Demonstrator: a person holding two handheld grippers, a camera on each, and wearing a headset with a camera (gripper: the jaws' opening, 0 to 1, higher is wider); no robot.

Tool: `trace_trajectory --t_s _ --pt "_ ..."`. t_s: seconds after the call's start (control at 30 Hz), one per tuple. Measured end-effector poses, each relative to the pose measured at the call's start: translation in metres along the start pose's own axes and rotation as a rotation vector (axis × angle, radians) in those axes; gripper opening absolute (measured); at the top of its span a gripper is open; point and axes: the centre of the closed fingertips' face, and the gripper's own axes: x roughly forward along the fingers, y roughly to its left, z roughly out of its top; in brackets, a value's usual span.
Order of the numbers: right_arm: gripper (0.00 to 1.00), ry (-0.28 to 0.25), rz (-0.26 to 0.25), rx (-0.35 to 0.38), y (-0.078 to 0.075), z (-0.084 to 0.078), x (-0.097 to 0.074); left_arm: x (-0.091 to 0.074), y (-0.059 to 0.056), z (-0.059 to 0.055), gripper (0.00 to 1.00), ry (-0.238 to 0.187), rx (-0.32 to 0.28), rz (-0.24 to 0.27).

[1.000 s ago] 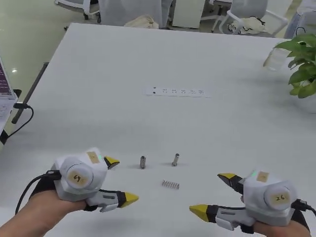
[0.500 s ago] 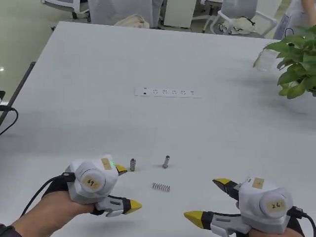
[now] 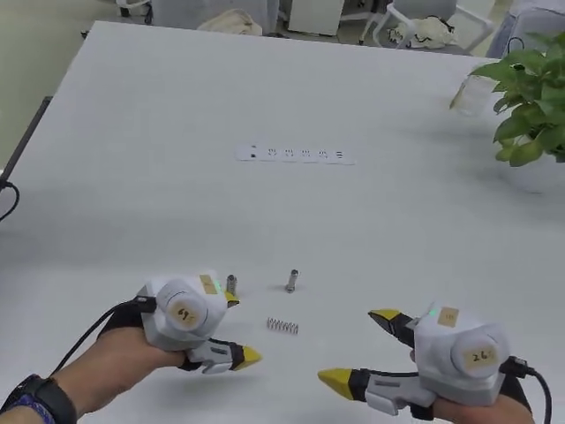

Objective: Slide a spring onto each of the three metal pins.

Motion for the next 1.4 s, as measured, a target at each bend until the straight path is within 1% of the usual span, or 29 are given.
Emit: trace_trajectory --t_s 0.07,0.17,0.37,0.47,0.7,0.83,1.13,1.27,1.4 --pt "0.71 0.003 0.000 0.001 0.000 -0.001 0.000 0.004 0.000 0.000 0.47 -0.001 -0.006 -0.009" --pt "0.71 0.003 0.002 0.003 -0.001 -0.001 0.000 0.010 0.001 -0.001 0.46 -0.005 -0.031 -0.021" --pt "0.71 0.009 0.007 0.002 0.000 -0.001 0.000 0.020 -0.001 -0.002 0.45 0.000 -0.036 -0.031" --pt "0.70 0.011 0.009 0.000 0.000 -0.001 0.000 0.023 0.000 -0.002 0.43 -0.003 -0.048 -0.029" --pt "0.70 0.017 0.021 0.000 0.003 -0.004 0.000 0.036 0.000 -0.005 0.40 0.006 -0.069 -0.028" --pt "0.69 0.020 0.022 -0.001 0.001 -0.005 0.001 0.042 0.001 -0.005 0.38 0.011 -0.076 -0.027" --pt "0.68 0.021 0.020 0.004 -0.001 -0.007 0.000 0.058 0.006 -0.004 0.34 -0.002 -0.114 -0.023" --pt "0.68 0.023 0.018 0.008 0.001 -0.008 0.000 0.064 0.007 -0.004 0.31 -0.007 -0.127 -0.027" --pt "0.68 0.026 0.017 0.013 0.003 -0.010 0.000 0.070 0.010 -0.007 0.25 -0.009 -0.133 -0.011"
